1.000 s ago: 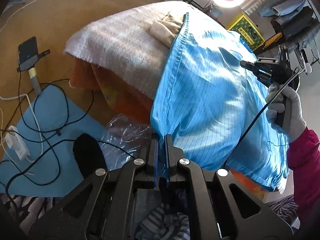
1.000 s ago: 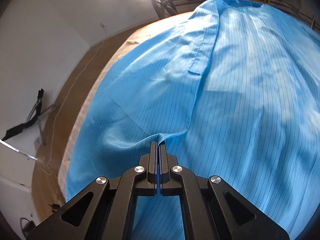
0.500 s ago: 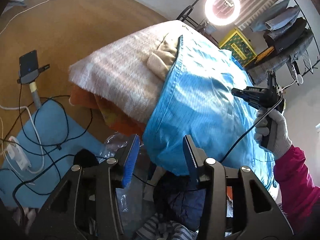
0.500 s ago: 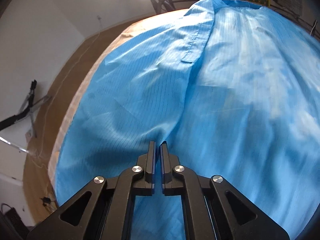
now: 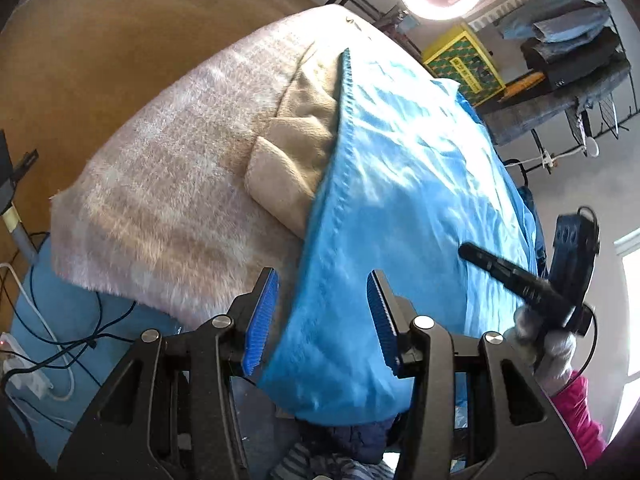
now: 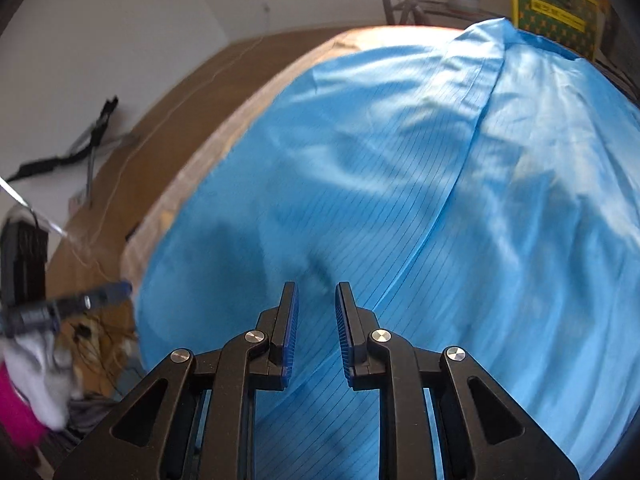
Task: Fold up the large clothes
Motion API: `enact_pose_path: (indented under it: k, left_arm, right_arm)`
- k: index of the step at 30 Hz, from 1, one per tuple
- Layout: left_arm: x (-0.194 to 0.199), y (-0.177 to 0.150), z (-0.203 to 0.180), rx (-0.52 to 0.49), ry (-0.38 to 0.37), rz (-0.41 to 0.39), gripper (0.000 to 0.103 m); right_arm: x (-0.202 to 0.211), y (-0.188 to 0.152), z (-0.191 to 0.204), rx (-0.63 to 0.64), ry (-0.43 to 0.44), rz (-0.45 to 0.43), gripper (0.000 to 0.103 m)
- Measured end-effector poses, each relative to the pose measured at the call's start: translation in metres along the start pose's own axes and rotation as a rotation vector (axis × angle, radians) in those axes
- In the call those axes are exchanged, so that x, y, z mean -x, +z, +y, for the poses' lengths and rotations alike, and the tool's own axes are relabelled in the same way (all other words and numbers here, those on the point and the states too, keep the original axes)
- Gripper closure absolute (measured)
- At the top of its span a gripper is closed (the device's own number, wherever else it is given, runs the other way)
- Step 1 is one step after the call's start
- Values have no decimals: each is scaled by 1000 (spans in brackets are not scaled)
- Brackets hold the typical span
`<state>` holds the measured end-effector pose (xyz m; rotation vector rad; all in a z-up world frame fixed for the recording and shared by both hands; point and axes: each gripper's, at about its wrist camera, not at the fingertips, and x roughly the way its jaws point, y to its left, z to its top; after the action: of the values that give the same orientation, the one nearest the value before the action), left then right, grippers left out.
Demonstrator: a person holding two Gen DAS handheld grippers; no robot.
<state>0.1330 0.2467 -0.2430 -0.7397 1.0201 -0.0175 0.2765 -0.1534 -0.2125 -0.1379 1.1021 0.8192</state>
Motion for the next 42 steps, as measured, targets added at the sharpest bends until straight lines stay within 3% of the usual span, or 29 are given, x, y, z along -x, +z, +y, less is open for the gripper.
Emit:
enact_pose_path:
  k: [6, 7, 8, 9, 11, 20, 23, 27, 29, 35, 40, 41, 42]
  left_arm:
    - [-18, 0, 11, 39, -102, 61, 56]
    - [-18, -1, 9, 28, -108, 64, 63]
    - [-19, -1, 7, 19, -115, 77, 83]
    - [-21, -2, 4, 9, -116, 89, 91]
    - [-19, -6, -4, -28, -83, 76, 97]
    - [2, -16, -63, -191, -59, -33, 101]
    - [0, -19, -76, -215, -64, -40, 101]
    - [-1, -20, -84, -223, -77, -43, 101]
    - [-1, -20, -87, -241, -72, -46, 101]
    - [-3, -21, -93, -269, -64, -47, 101]
    - [-6, -18, -92, -263, -76, -42, 101]
    - [-6, -18, -92, -264, -78, -40, 101]
    - [-6, -18, -91, -264, -82, -38, 101]
  right_arm:
    - [-4, 3, -13, -28, 35, -1, 91]
    - [-5, 4, -16, -38, 47, -2, 91]
    - [-4, 5, -20, -47, 54, -5, 91]
    - [-3, 3, -19, -51, 58, -8, 91]
    - [-4, 2, -20, -59, 60, -13, 91]
    - [-1, 7, -11, -44, 34, 28, 88]
    - [14, 20, -3, -77, 104, 13, 85]
    - [29, 50, 21, -68, 179, -26, 51]
    - [21, 69, 37, -47, 222, 2, 49]
    - [-21, 106, 75, 7, 183, 61, 49]
    - [-62, 115, 95, 52, 69, 123, 49]
    - [-68, 114, 96, 57, 51, 136, 55]
    - [-71, 113, 95, 62, 40, 144, 84]
